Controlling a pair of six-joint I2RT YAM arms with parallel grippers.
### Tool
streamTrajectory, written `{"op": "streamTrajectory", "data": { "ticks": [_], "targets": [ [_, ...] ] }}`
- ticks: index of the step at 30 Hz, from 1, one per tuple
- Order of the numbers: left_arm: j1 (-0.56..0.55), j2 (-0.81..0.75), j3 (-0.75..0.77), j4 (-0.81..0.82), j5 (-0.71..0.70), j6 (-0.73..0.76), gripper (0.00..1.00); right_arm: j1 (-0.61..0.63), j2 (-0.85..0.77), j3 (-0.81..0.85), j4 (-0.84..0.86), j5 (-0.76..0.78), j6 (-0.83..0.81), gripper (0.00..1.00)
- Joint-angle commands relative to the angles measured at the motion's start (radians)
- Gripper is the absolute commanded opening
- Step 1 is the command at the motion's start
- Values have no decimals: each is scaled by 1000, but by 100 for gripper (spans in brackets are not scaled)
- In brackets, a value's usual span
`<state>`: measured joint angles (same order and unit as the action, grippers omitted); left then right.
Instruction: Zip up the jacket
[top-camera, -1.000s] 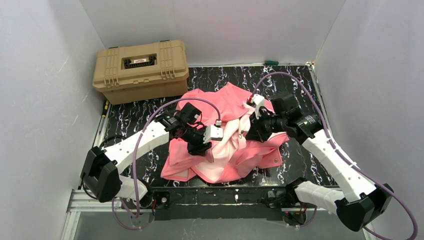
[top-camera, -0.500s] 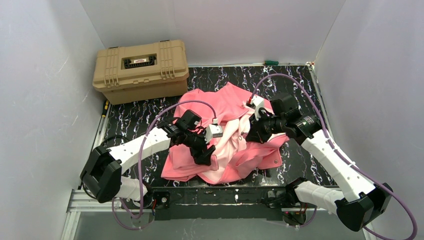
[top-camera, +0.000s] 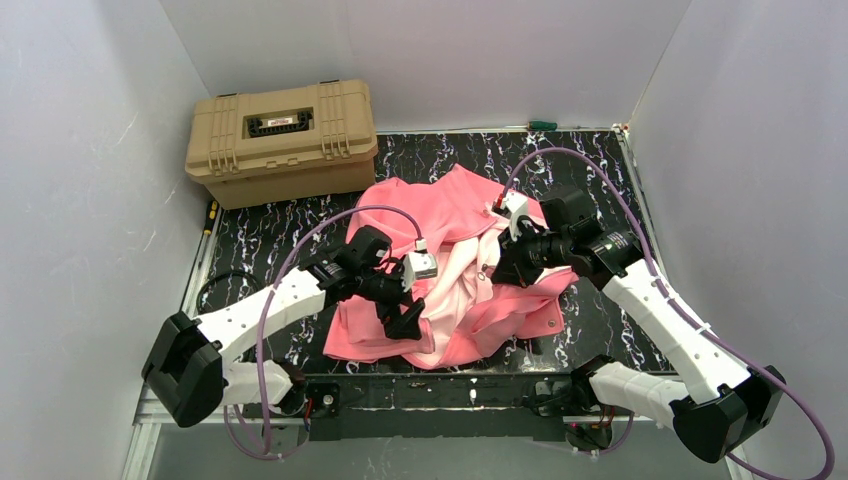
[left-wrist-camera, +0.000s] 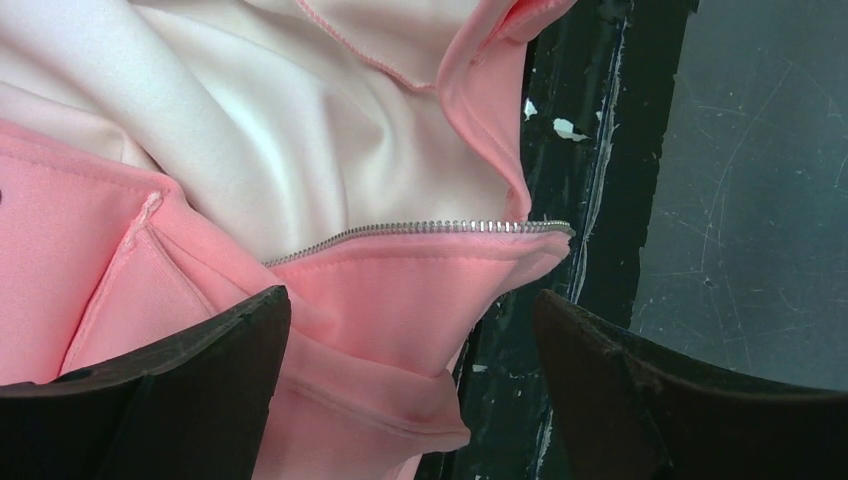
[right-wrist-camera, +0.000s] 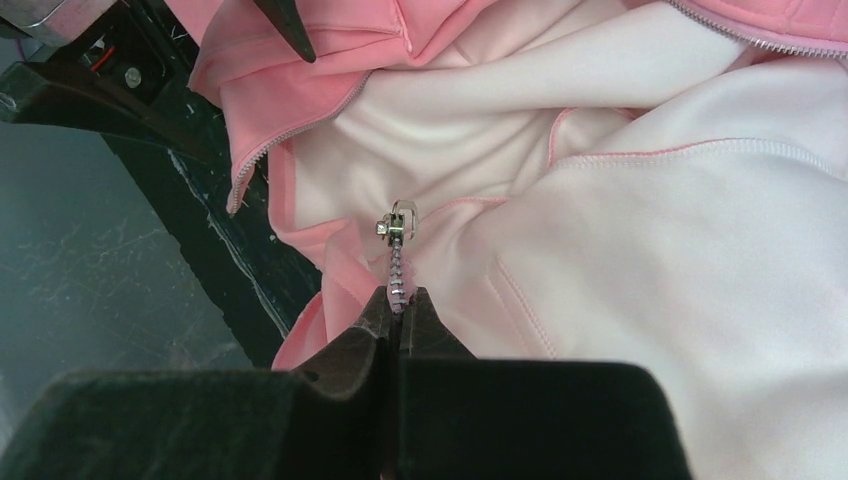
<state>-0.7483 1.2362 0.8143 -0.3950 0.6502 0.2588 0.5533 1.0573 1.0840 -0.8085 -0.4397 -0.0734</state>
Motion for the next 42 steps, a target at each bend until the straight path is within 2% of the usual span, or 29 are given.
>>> {"op": "streamTrajectory", "data": {
  "ticks": [1, 4, 17, 21, 25, 30, 33, 37, 42],
  "targets": [
    [-2, 8, -7, 29, 39, -17, 91, 4, -5, 16, 16, -16, 12, 1],
    [-17, 42, -10, 59, 22, -20, 98, 4, -7, 21, 14, -16, 14, 1],
    [-140, 76, -63, 158, -105, 111, 98, 4, -8, 23, 18, -17, 15, 1],
    [-150, 55, -114, 178, -155, 171, 89, 4, -8, 24, 20, -15, 14, 1],
    [-151, 44, -142, 215, -207, 158, 77, 3, -8, 21, 27, -14, 15, 1],
    [-151, 28, -125, 250, -248, 128, 53, 4, -3, 23, 31, -16, 17, 1],
    [-151, 32, -93, 238, -248, 106, 51, 4, -6, 24, 30, -16, 19, 1],
    [-152, 39, -63, 236, -237, 67, 57, 4, -10, 20, 34, -16, 26, 1],
    [-147, 43, -22, 235, -261, 22, 59, 4, -14, 16, 40, -18, 33, 1]
  ]
}}
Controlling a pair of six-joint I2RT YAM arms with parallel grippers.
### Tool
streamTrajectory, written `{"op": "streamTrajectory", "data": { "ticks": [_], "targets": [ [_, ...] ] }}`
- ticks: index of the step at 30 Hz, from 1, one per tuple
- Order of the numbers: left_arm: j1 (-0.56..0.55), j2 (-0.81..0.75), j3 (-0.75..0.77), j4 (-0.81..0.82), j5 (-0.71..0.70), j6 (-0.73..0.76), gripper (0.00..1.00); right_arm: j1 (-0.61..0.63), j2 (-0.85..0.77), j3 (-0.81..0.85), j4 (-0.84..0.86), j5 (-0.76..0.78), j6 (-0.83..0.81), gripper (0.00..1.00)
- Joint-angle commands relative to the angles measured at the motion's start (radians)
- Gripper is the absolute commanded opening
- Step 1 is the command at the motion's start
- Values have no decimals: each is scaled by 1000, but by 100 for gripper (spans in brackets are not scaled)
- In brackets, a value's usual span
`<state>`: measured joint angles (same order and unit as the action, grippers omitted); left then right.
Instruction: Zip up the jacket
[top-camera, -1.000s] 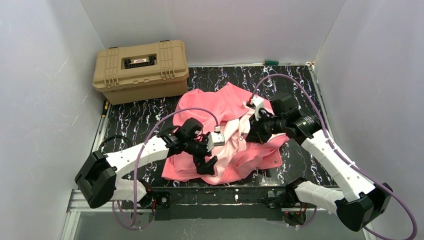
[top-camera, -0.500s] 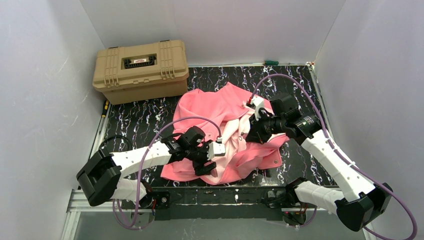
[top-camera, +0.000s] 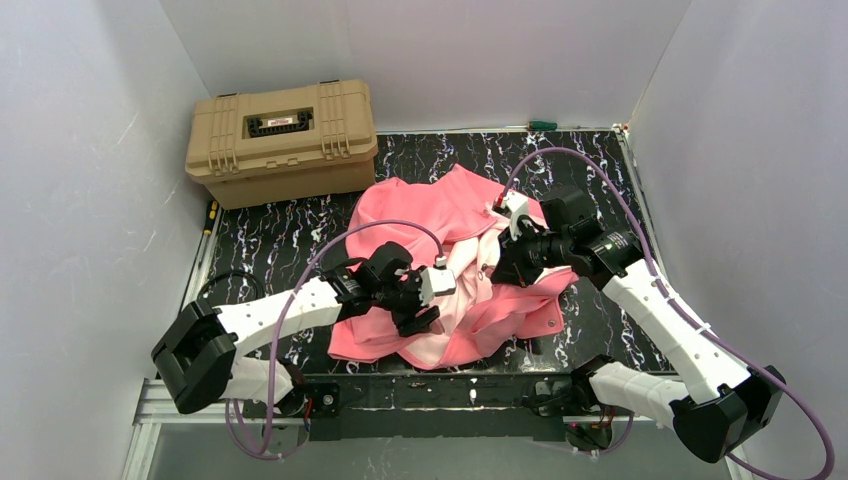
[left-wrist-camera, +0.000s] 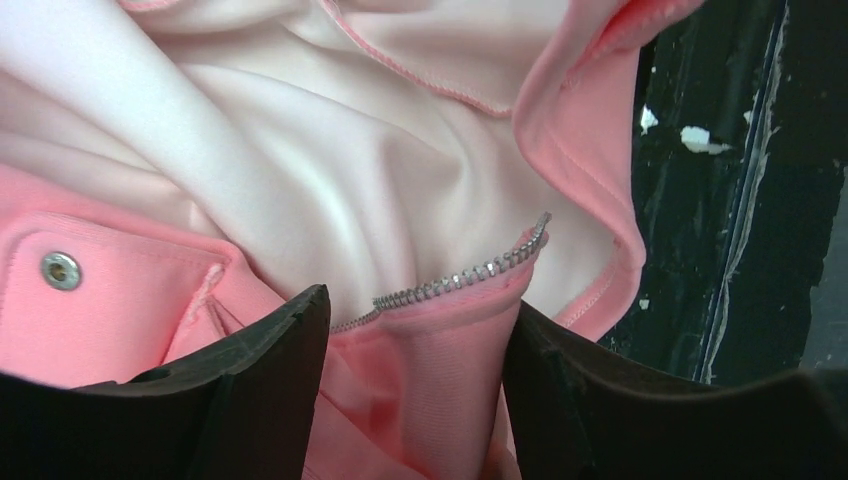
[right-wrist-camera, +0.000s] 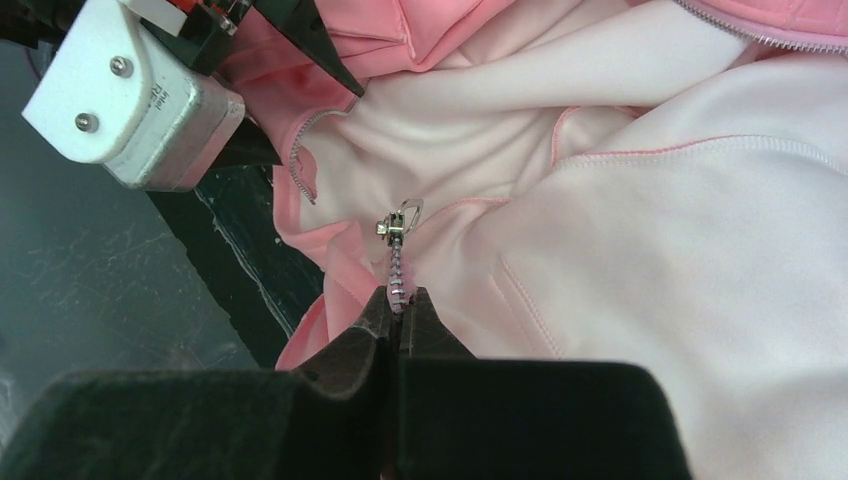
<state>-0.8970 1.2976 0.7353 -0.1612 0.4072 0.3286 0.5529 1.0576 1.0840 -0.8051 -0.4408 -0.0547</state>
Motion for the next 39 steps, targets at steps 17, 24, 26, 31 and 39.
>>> {"op": "streamTrajectory", "data": {
  "ticks": [17, 24, 26, 31, 39],
  "targets": [
    [3, -9, 53, -45, 48, -114, 68, 4, -25, -8, 51, -27, 21, 1],
    [3, 3, 23, 2, 71, -140, 74, 4, -18, -4, 54, -24, 23, 1],
    [4, 2, 15, 12, 83, -150, 76, 4, -18, -1, 54, -24, 23, 1],
    [4, -7, -4, 30, 133, -144, 84, 4, -15, -1, 50, -24, 22, 1],
    [3, -35, 5, -21, 211, -40, 98, 4, 3, 19, 36, -23, 11, 1]
  ]
}}
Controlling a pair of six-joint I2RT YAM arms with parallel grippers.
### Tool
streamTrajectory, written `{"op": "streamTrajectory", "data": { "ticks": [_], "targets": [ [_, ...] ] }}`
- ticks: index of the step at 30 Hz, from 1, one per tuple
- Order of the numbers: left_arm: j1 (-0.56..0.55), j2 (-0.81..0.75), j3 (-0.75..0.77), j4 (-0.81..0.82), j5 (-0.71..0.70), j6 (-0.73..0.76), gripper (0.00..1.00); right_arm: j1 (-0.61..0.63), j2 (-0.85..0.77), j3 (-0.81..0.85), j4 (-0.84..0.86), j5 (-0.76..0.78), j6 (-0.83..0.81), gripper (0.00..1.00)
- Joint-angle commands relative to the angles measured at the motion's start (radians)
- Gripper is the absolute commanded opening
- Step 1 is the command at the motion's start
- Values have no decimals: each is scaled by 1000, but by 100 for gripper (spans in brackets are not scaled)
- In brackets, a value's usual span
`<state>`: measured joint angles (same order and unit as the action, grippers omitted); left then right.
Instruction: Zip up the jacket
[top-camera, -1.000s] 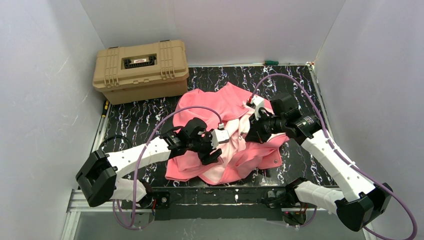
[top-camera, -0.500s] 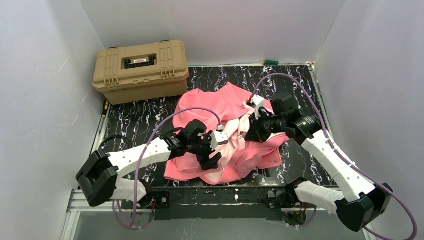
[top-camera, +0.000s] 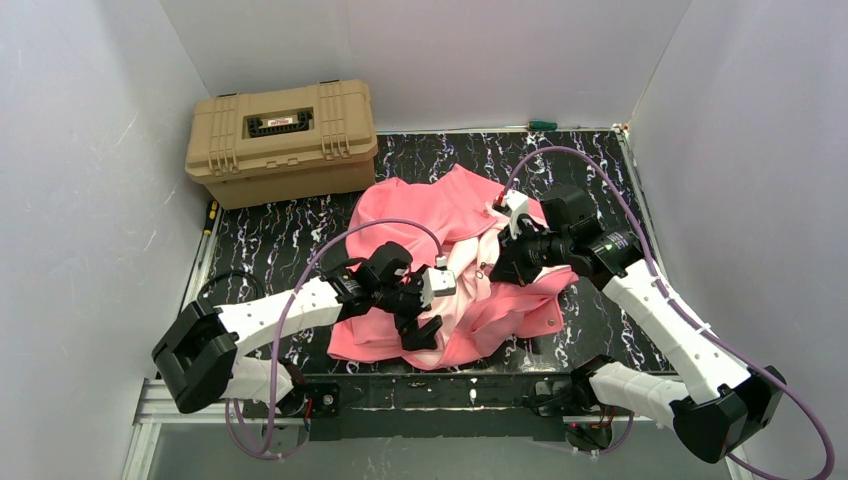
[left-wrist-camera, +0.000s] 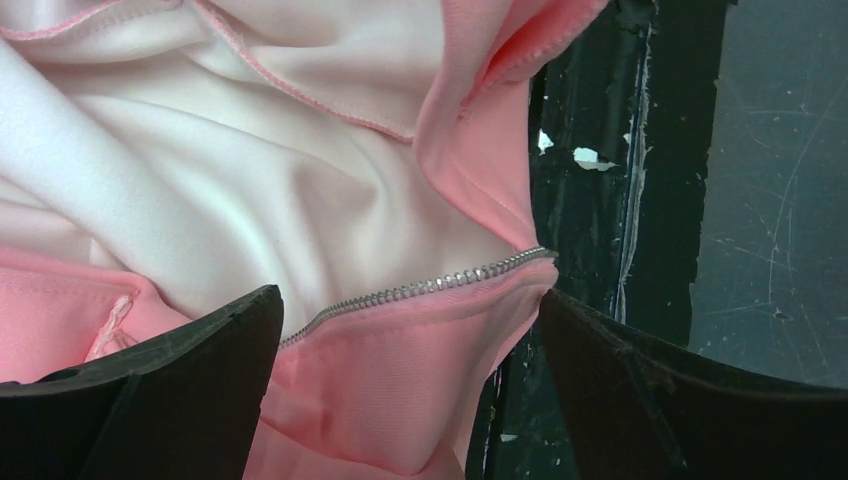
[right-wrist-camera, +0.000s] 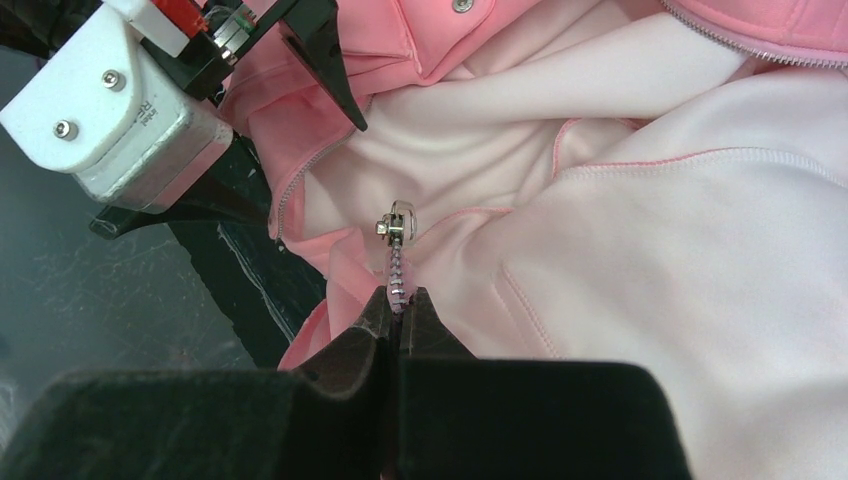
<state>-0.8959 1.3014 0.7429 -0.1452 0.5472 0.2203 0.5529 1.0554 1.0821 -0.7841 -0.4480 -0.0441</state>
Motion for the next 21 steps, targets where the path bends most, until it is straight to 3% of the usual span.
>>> {"op": "streamTrajectory", "data": {
  "ticks": [1, 8, 21],
  "targets": [
    [3, -58, -9, -31, 65, 88, 98, 4, 8, 24, 12, -18, 0, 1],
    [-11, -157, -52, -51, 15, 143, 98, 4, 10, 15, 30, -27, 4, 1],
    [-81, -36, -47, 67, -120, 120, 95, 4, -13, 8, 32, -23, 10, 1]
  ]
}}
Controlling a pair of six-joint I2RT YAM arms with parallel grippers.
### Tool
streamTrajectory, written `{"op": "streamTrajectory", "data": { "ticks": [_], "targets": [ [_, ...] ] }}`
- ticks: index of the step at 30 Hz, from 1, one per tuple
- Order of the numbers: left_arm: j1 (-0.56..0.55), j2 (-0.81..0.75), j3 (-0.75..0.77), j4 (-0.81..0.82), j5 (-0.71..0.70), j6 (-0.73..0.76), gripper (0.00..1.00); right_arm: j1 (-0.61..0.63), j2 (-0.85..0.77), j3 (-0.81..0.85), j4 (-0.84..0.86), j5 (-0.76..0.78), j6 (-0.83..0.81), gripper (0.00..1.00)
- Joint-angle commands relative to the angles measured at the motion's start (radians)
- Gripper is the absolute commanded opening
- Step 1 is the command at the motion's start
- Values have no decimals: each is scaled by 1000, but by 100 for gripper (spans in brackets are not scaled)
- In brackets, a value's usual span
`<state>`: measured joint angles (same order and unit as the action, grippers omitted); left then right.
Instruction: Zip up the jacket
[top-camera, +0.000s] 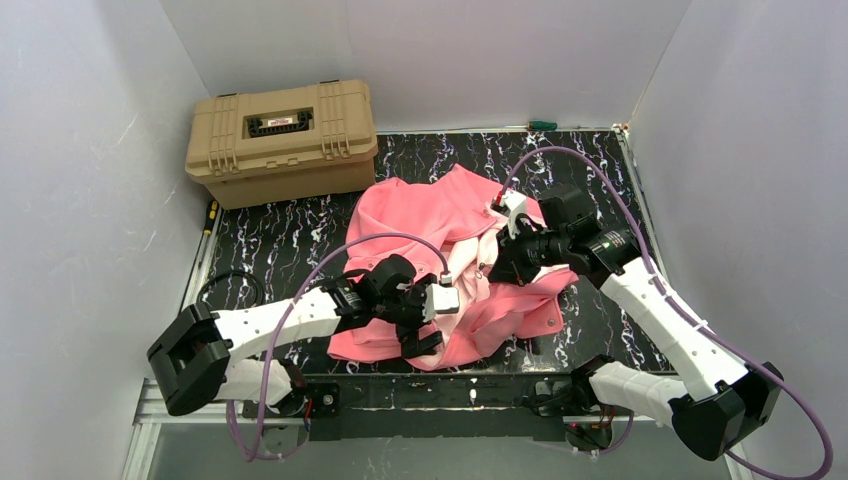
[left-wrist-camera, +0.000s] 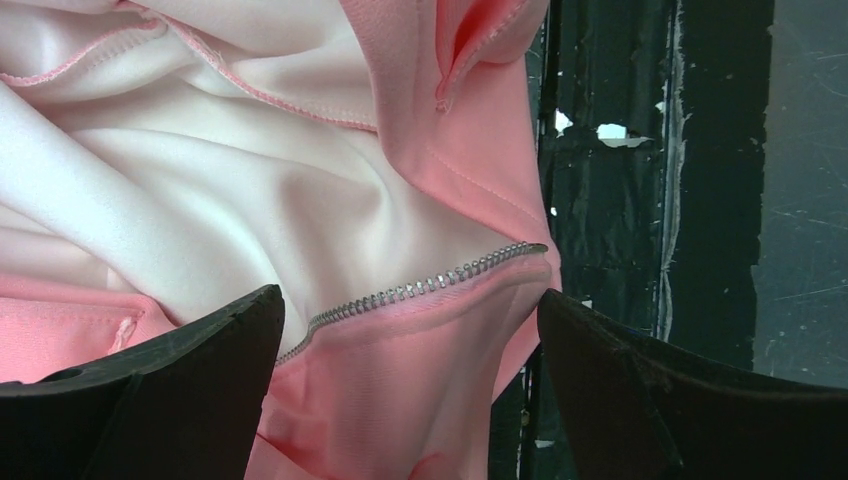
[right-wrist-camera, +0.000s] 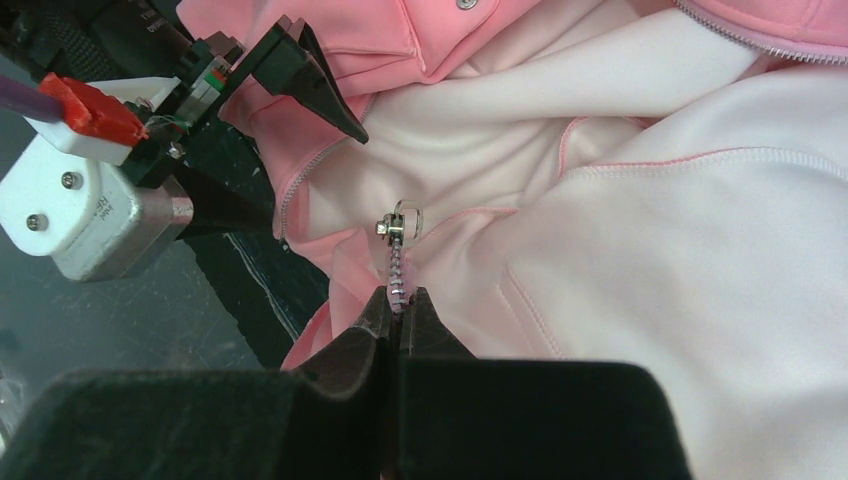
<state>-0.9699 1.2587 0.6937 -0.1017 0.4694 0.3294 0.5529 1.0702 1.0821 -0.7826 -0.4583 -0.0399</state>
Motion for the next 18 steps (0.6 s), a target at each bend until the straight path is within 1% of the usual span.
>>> {"op": "streamTrajectory", "data": {
  "ticks": [1, 7, 9, 10, 13, 14, 15, 18],
  "targets": [
    [-7, 8, 3, 23, -48, 14, 92, 4, -31, 5, 31, -13, 6, 1],
    [-8, 1, 2, 9, -72, -9, 68, 4, -42, -7, 31, -10, 6, 1],
    [-7, -9, 8, -4, -70, -16, 57, 4, -44, -7, 29, -12, 6, 1],
    [-6, -13, 11, -10, -65, -18, 51, 4, -44, -7, 29, -14, 6, 1],
    [-6, -15, 29, -36, -54, -13, 19, 4, -37, -7, 29, -19, 6, 1],
    [-5, -14, 37, -46, -54, -10, 7, 4, -34, -6, 28, -19, 5, 1],
    [-4, -14, 48, -59, -53, -4, 0, 4, -29, -3, 26, -24, 3, 1],
    [20, -18, 96, -139, 3, 16, 0, 4, -18, 7, 21, -45, 0, 1]
  ]
}}
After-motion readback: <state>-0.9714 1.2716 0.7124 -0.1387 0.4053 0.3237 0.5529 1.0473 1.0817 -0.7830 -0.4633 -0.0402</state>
